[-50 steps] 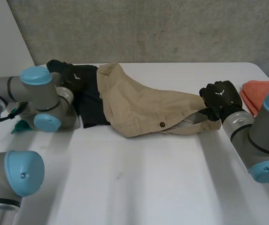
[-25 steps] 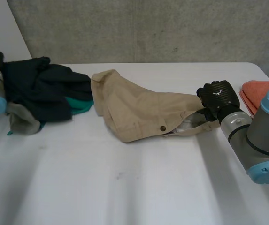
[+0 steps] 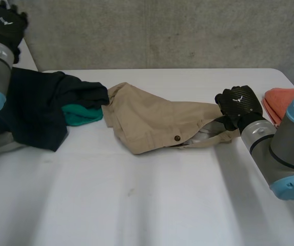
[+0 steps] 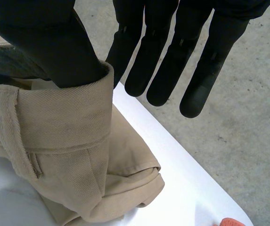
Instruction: Fold the laundry.
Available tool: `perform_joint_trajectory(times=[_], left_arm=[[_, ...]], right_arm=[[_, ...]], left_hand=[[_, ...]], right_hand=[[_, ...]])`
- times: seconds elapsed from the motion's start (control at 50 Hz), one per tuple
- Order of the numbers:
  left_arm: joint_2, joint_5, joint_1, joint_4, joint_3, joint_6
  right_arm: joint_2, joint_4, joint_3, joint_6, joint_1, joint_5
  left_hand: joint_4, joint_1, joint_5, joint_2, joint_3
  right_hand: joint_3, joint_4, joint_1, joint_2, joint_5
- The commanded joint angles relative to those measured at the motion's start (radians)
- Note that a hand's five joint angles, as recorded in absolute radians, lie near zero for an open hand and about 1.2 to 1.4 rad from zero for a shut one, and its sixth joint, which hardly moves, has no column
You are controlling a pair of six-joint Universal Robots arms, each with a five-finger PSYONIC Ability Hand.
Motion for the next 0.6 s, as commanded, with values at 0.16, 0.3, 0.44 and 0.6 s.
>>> perform_joint_trajectory(times=[0.16, 0.3, 0.44, 0.6], left_arm=[[-0.326, 0.108, -0.055, -0.276, 0.286, -0.052], [-0.535, 0.08, -0.009, -0.308, 0.514, 0.061], [-0.63, 0.116, 0.04, -0.379, 0.598, 0.103], [-0.65, -0.105, 0.105, -0.272, 0.6, 0.359]], right_arm=[[0.0, 0.0, 0.001, 0.0, -0.004, 0.0], [0.0, 0.001, -0.001, -0.001, -0.014, 0.0], [0.0, 0.001, -0.001, -0.005, -0.014, 0.0], [0.001, 0.001, -0.001, -0.006, -0.009, 0.0]], left_hand=[[-0.023, -0.016, -0.048, -0.029, -0.032], [0.306, 0.313, 0.281, 0.3, 0.297], [1.199, 1.206, 1.174, 1.192, 1.19], [1.199, 1.206, 1.174, 1.192, 1.19]], right_hand=[[0.213, 0.202, 0.257, 0.22, 0.244], [0.213, 0.202, 0.257, 0.22, 0.244], [0.213, 0.202, 0.257, 0.22, 0.244], [0.213, 0.202, 0.257, 0.22, 0.244]])
